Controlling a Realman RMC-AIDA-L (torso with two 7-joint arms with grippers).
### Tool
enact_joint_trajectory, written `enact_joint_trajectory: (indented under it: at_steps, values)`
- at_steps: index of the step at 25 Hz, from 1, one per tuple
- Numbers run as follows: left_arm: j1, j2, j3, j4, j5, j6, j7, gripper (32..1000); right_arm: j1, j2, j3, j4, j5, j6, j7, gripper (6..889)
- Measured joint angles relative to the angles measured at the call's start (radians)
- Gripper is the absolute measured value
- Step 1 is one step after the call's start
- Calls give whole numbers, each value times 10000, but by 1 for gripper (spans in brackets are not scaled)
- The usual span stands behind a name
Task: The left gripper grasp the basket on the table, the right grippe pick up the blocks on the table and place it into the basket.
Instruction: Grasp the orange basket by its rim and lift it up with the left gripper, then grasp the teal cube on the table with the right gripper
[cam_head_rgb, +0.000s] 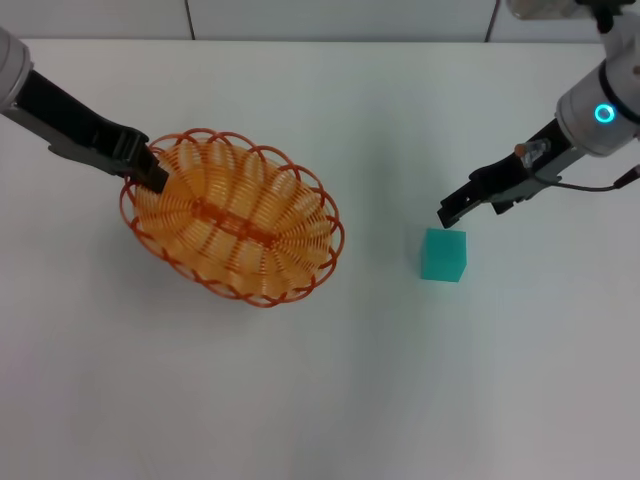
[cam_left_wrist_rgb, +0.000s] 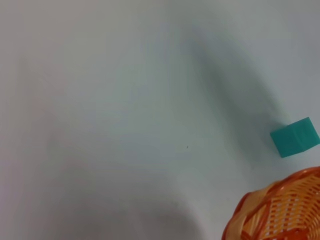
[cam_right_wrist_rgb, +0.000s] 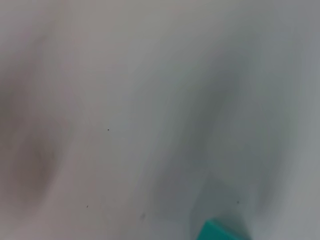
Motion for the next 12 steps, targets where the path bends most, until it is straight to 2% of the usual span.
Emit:
enact_joint_trajectory:
  at_steps: [12]
  values:
    - [-73, 12, 0, -17, -1, 1, -4, 92, 225, 12, -274, 666, 0, -407, 34, 847]
